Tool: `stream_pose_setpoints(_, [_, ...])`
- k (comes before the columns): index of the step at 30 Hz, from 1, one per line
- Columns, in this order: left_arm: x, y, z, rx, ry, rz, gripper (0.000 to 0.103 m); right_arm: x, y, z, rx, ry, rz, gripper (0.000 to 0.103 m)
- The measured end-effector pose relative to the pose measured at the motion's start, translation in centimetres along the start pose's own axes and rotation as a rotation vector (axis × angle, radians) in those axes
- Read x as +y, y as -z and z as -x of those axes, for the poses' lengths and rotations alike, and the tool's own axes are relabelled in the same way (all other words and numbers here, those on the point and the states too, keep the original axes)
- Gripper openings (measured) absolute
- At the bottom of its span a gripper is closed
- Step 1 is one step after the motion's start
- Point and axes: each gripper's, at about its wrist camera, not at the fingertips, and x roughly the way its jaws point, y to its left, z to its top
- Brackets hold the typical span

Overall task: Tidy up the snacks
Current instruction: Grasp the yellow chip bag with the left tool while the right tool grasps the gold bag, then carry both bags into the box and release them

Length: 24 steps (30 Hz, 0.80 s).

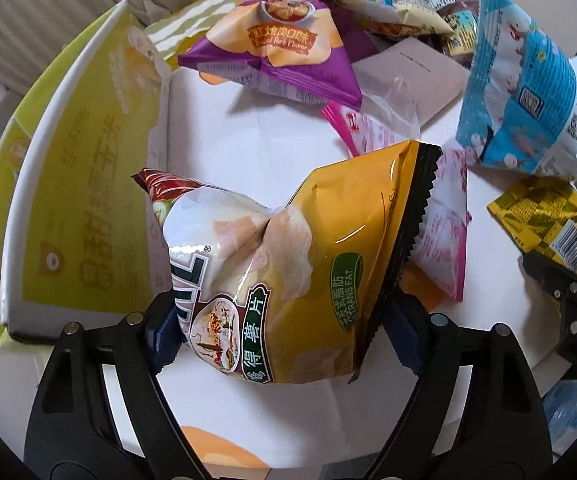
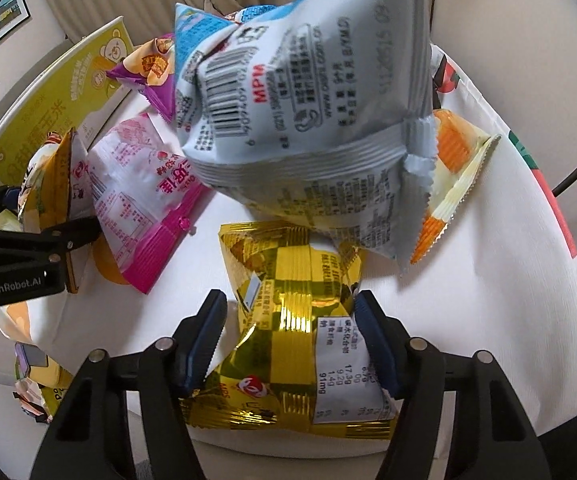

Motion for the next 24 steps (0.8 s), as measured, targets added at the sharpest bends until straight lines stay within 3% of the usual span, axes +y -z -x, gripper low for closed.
stream_pose_setpoints(3, [0.1,0.6,0.2,-0.012,0.007,0.002,0.082,0.1,-0.4,-0.3,0.000,-0.010,-0.003,0.059])
stream_pose_setpoints(7, [0.5,0.7,0.6,-0.020,0.021,0.018,0.073,0.5,-0.2,0.1,-0.001,-0.020,-0.009,0.056])
stream_pose_setpoints(13, [0.9,1.0,1.6,-0.023,0.050,0.050,0.072,0.9,-0.3,1.5,-0.022,-0.042,-0.019,0.054])
stream_pose_setpoints(24, [1.2,1.8,8.7,-0.130,0.058,0.104,0.072,1.4,-1.1,7.5,-0.109,-0.093,0.019,0.054])
